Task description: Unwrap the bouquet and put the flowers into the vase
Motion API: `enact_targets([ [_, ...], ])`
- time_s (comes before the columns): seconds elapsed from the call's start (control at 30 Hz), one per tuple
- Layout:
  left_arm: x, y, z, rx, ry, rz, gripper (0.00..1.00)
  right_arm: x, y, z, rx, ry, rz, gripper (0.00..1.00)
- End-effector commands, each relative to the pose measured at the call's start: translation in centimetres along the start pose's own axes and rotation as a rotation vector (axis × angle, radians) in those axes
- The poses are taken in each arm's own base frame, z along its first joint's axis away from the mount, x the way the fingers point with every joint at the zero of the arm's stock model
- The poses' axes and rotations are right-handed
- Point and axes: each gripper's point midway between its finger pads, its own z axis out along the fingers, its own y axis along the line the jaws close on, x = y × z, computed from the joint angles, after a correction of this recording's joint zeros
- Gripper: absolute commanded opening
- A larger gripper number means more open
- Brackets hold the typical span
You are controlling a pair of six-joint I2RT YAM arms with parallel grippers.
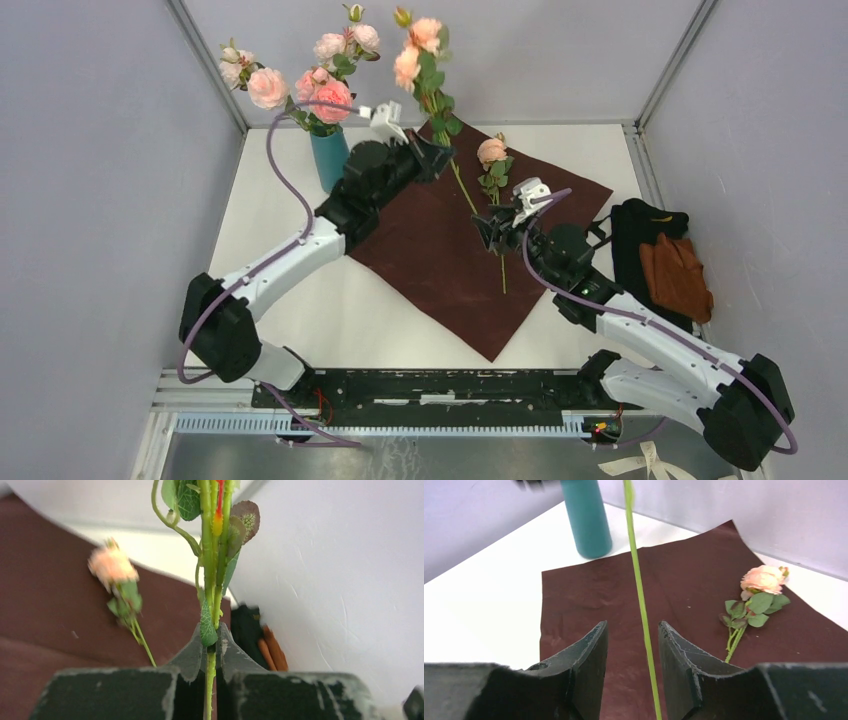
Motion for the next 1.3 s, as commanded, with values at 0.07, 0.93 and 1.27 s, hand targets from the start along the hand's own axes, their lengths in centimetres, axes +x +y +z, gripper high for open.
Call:
enact_targets([
  [0.07,-12.8,0.7,-1.1,-0.174,-0.122,0.299,0.02,-2.1,-1.8,-0.9,0.100,-0.082,-0.017,0.47],
  [0.93,-24.1,10.7,-2.0,-0.383,-0.236,0.352,0.02,1.2,-2.0,1.7,0.105,0.019,-0.047,0.47],
  [1.27,-27.5,9.0,-5.1,-0.440,-0.355,0.495,0.02,2.0,-1.7,2.1,0.090,0.038,-0.040,0.46],
])
